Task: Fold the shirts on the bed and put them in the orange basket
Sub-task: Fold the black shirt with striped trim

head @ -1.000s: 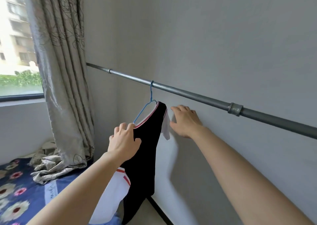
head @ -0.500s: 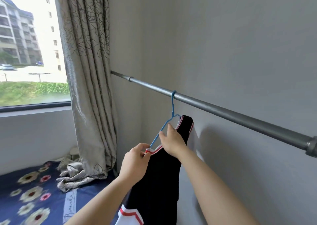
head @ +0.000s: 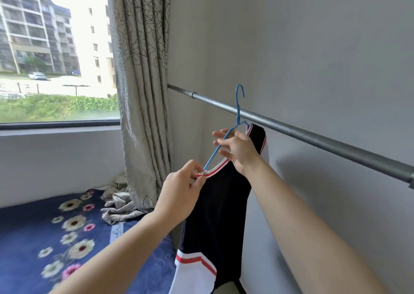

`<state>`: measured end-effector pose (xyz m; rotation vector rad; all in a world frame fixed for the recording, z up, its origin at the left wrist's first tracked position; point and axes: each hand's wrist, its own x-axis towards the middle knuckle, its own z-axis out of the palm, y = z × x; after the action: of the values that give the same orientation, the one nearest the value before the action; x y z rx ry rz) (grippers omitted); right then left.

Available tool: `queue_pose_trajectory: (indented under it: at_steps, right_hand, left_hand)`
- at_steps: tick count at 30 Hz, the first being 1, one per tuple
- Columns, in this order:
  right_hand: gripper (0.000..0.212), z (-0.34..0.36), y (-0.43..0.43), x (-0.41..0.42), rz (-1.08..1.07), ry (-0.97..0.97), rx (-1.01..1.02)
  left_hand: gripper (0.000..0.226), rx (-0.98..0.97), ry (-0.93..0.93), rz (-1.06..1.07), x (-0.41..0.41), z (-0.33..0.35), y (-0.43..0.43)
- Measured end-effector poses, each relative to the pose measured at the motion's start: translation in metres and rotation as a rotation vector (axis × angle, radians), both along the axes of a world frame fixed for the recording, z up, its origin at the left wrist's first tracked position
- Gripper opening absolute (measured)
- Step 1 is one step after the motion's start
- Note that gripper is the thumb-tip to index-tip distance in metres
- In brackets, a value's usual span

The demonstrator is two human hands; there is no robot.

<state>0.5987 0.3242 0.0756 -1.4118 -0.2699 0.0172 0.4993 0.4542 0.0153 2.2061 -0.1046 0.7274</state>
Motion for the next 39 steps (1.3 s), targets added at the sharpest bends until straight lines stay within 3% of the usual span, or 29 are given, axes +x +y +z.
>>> queue_pose_trajectory:
  at_steps: [5, 15, 20, 24, 31, 34, 37, 39]
  right_hand:
    - [0.015, 0.003, 0.037, -0.058, 0.022, -0.104, -0.133]
    - [0.016, 0.045, 0.167, -0.216, 0.018, -0.098, 0.216]
    - [0.012, 0.045, 0.284, -0.329, 0.056, -0.008, 0.298]
    - [0.012, 0.059, 0.364, -0.402, 0.161, 0.050, 0.380]
    - [0.016, 0.075, 0.458, -0.484, 0.420, 0.142, 0.447]
    - [0.017, 0.054, 0.476, -0.493, 0.461, 0.217, 0.321]
    - [0.018, 0.012, 0.495, -0.495, 0.421, 0.275, -0.013]
    - [0.016, -0.022, 0.508, -0.492, 0.391, 0.317, -0.225]
  left_hand:
    - [0.004, -0.014, -0.010, -0.032, -0.062, -0.012, 0.041]
    - [0.019, -0.048, -0.218, 0.091, -0.269, -0.003, 0.209]
    - [0.011, -0.306, -0.217, 0.131, -0.378, 0.013, 0.324]
    - [0.016, -0.355, -0.221, 0.232, -0.446, 0.043, 0.394]
    - [0.012, -0.560, -0.171, 0.289, -0.504, 0.073, 0.481]
    - [0.015, -0.527, -0.053, 0.250, -0.516, 0.061, 0.502]
    - [0.006, -0.359, 0.206, 0.203, -0.528, 0.028, 0.524]
    - [0.013, -0.277, 0.389, 0.175, -0.532, -0.005, 0.536]
